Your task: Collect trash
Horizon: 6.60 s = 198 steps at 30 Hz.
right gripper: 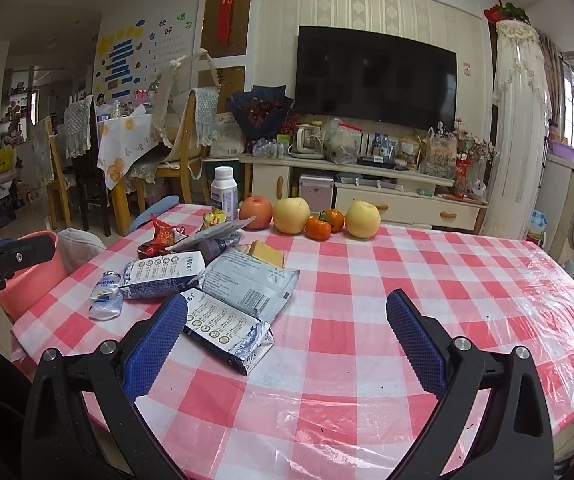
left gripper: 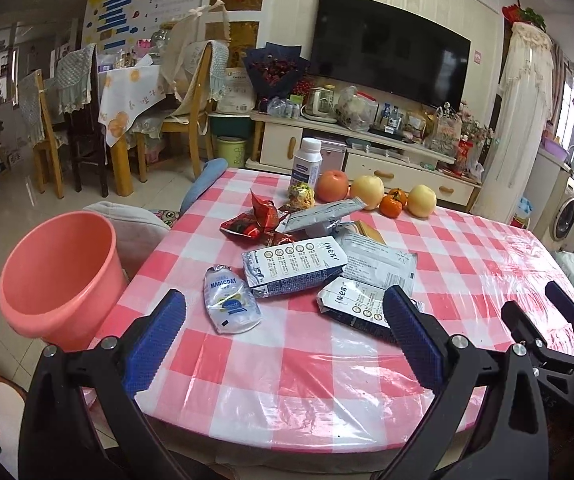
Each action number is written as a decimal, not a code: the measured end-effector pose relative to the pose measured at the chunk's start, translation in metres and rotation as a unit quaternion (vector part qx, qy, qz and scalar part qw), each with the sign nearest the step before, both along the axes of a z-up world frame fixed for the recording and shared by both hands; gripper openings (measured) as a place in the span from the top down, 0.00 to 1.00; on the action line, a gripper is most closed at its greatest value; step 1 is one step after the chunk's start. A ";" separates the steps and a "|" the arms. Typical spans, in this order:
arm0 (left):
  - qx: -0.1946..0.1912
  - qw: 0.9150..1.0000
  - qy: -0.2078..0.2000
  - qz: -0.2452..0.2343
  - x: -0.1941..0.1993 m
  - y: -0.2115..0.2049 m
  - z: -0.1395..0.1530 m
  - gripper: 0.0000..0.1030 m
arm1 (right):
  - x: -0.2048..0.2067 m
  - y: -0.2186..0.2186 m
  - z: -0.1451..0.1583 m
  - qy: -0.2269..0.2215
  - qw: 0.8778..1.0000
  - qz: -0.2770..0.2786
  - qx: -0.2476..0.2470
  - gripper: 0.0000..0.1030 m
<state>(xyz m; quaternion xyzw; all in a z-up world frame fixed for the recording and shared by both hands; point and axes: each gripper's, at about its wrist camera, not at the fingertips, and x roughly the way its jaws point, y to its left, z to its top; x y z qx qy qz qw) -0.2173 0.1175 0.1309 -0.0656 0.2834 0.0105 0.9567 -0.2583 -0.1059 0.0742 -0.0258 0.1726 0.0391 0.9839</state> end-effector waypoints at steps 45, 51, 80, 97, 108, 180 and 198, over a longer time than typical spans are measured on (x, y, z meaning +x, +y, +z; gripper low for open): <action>0.032 0.999 0.002 0.009 0.004 -0.001 -0.014 0.03 | 0.011 -0.011 -0.010 0.046 0.999 0.003 -0.002 0.04; 0.035 0.999 0.012 0.009 0.011 0.003 -0.020 0.03 | 0.016 -0.012 -0.013 0.058 0.998 0.005 -0.003 0.04; 0.013 0.988 0.151 0.038 0.094 0.038 -0.073 0.04 | 0.080 0.021 -0.044 0.177 0.969 0.173 0.029 0.05; 0.017 0.979 0.197 0.043 0.141 0.043 -0.111 0.28 | 0.155 0.041 -0.067 0.214 0.950 0.229 -0.007 0.23; 0.028 0.980 0.197 0.033 0.150 0.042 -0.120 0.40 | 0.166 0.063 -0.092 0.254 0.932 0.253 -0.058 0.23; 0.047 0.973 0.100 0.204 0.058 0.308 -0.061 0.19 | 0.157 0.410 -0.005 0.220 0.902 0.370 0.026 0.25; 0.129 0.983 0.064 0.112 0.051 0.218 -0.031 0.14 | 0.118 0.268 0.019 0.148 0.961 0.225 0.068 0.09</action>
